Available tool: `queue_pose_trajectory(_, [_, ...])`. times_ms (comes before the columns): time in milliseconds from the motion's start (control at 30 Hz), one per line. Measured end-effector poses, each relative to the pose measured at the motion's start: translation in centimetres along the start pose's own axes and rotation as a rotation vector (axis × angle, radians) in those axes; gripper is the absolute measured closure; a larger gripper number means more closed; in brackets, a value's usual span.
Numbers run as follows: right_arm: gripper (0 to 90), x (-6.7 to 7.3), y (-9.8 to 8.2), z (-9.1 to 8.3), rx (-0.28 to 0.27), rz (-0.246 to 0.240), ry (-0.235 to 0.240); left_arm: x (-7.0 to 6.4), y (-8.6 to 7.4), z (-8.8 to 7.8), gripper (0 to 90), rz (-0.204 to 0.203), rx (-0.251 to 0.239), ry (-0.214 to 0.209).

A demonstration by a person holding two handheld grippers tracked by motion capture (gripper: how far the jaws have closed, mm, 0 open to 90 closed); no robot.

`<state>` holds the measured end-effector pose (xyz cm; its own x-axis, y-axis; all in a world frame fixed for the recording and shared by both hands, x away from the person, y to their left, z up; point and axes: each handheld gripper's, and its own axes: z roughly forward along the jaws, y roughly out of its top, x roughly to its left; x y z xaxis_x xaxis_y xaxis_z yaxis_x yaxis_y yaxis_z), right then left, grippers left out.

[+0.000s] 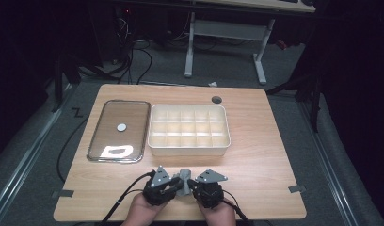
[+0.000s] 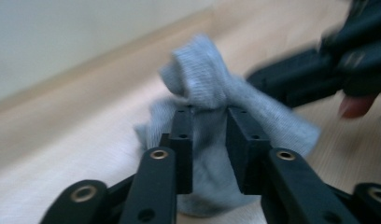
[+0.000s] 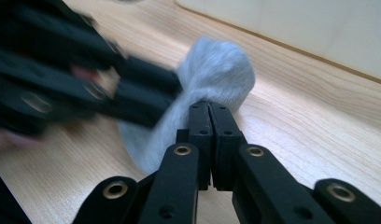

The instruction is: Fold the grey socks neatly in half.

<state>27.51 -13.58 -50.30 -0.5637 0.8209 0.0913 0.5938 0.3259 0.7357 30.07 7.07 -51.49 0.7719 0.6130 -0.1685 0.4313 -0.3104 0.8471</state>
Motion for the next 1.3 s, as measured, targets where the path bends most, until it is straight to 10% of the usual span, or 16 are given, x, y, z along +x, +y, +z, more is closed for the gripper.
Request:
queue_pose_trajectory(100, [89.0, -0.5, -0.3, -0.1, -0.004, 0.001, 0.005, 2.3, 0.7, -2.9, 73.6, -0.071, -0.089, 0.052])
queue_pose_trajectory(267, [88.6, -0.4, -0.7, 0.2, 0.005, 0.009, 0.001, 3.3, -1.2, -1.3, 78.2, -0.091, 0.115, 0.09])
queue_pose_trajectory(400, [87.8, -0.7, -0.8, 0.3, 0.014, 0.028, -0.007, 1.5, -1.3, 0.6, 79.4, -0.029, 0.174, 0.076])
queue_pose_trajectory(1300, [83.3, 0.3, 0.1, 0.0, 0.017, -0.015, -0.029, -1.8, -1.2, 2.2, 88.1, 0.069, 0.16, 0.009])
